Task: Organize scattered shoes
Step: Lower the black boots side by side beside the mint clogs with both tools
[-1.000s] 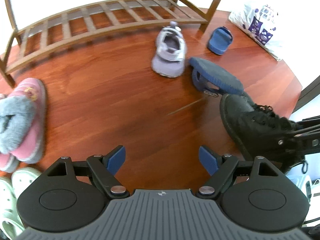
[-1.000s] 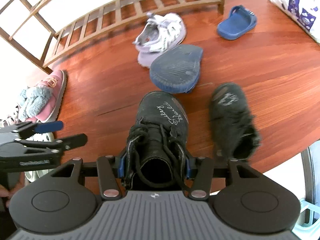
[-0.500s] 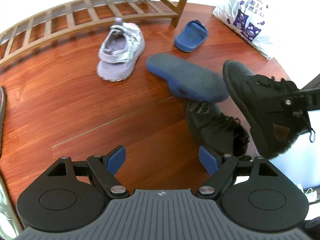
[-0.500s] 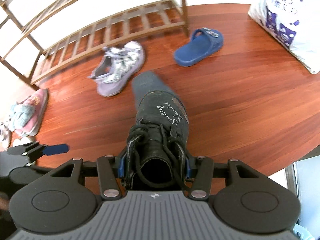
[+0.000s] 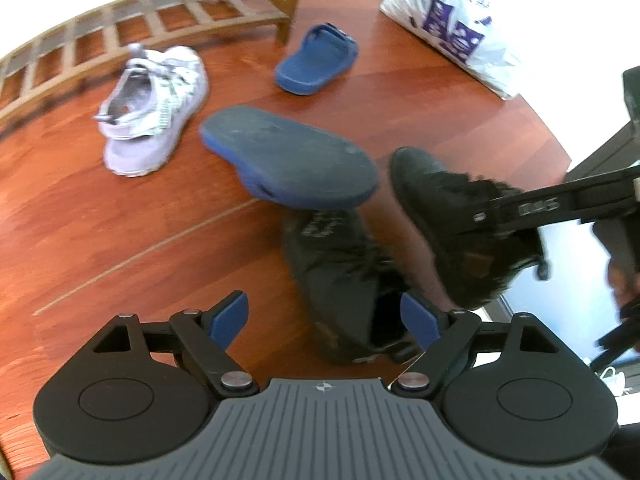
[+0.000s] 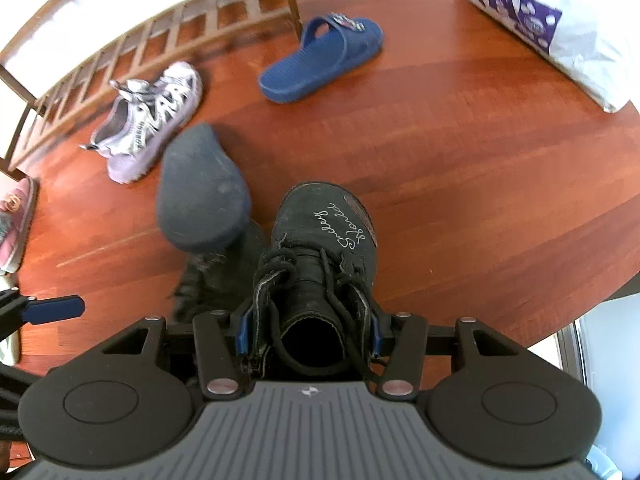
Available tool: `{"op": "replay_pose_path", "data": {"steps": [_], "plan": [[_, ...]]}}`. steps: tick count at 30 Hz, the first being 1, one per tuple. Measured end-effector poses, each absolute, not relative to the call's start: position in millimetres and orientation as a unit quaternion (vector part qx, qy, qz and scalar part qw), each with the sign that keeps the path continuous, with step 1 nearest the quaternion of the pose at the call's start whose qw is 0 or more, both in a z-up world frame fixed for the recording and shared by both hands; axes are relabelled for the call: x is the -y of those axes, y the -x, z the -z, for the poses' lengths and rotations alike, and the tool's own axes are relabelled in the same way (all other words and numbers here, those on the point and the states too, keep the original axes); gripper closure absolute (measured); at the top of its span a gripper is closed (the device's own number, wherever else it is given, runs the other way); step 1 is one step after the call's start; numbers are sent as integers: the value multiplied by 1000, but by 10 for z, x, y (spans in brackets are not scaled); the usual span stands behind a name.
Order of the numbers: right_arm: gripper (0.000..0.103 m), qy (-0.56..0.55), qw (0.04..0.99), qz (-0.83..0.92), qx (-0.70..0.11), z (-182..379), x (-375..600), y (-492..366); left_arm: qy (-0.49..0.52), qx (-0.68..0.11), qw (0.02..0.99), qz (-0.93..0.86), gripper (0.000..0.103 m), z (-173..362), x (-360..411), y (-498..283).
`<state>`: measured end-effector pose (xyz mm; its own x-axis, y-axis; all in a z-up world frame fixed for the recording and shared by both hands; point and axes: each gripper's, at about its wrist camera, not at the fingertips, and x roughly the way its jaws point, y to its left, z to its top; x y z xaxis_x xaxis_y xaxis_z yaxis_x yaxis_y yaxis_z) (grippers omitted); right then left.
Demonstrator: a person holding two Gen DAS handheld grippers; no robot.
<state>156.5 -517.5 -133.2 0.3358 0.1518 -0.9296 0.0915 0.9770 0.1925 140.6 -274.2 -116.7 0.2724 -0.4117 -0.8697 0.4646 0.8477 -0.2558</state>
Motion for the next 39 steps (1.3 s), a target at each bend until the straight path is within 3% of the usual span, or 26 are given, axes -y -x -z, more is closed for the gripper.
{"op": "replay_pose_path", "data": {"steps": [15, 28, 39], "plan": [[46, -69, 815, -18, -576, 1622, 5326, -1538, -61, -572, 791, 209, 14, 1660, 3362, -1602], [45, -74, 816, -26, -573, 1607, 5372, -1512, -89, -579, 786, 199, 29, 1761, 3388, -1586], [45, -72, 809, -55, -581, 1536, 5232, -1443, -64, -594, 783, 175, 31, 1739, 2984, -1411]]}}
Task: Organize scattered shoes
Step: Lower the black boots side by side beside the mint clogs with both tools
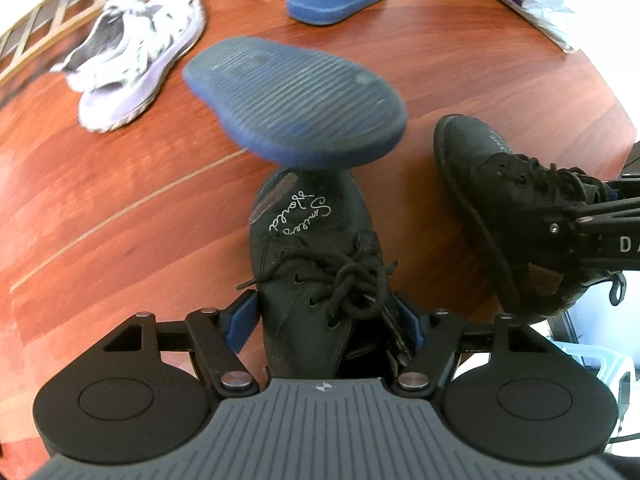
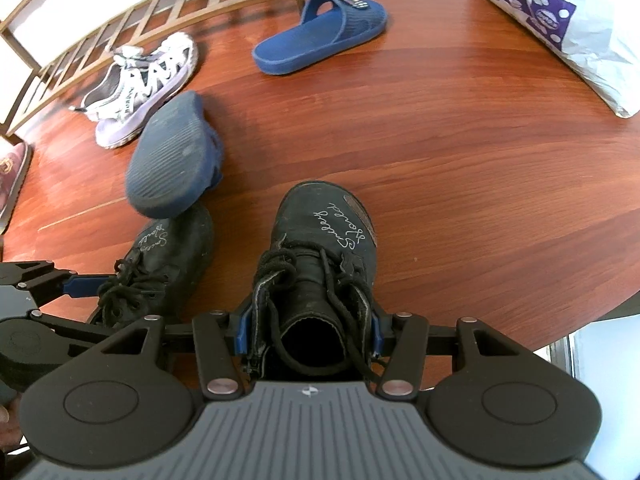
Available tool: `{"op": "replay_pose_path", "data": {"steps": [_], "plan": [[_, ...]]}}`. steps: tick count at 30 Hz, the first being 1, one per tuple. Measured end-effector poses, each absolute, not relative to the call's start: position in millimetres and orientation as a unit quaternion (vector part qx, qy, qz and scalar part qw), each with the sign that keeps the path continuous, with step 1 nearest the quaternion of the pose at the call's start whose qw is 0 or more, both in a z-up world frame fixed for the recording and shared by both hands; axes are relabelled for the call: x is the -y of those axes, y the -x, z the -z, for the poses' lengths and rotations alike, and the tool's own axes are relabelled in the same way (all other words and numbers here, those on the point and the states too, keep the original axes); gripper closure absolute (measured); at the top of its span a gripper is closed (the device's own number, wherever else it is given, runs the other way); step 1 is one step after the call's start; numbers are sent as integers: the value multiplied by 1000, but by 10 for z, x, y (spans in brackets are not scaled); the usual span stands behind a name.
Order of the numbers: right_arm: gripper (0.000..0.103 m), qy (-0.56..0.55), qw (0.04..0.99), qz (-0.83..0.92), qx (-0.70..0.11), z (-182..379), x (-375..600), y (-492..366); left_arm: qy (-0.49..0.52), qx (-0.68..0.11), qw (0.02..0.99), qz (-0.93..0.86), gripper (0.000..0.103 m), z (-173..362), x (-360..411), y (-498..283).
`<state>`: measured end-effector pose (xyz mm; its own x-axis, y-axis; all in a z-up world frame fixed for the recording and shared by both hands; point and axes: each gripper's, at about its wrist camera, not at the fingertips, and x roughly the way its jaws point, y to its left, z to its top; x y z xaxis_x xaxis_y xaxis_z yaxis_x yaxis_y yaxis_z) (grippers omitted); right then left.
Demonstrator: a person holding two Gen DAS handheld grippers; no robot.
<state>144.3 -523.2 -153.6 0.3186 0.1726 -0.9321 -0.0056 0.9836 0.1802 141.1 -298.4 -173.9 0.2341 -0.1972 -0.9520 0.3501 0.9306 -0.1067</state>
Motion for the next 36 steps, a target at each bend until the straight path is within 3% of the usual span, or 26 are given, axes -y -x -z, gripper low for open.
{"op": "replay_pose_path", "data": {"steps": [15, 36], "plan": [[45, -58, 792, -110, -598, 1465, 4595, -1354, -4, -598, 797, 90, 31, 1686, 2024, -1215], [45, -43, 793, -175, -582, 1257, 2912, -1426, 34, -588, 807, 42, 31, 1491, 486, -1205]]}}
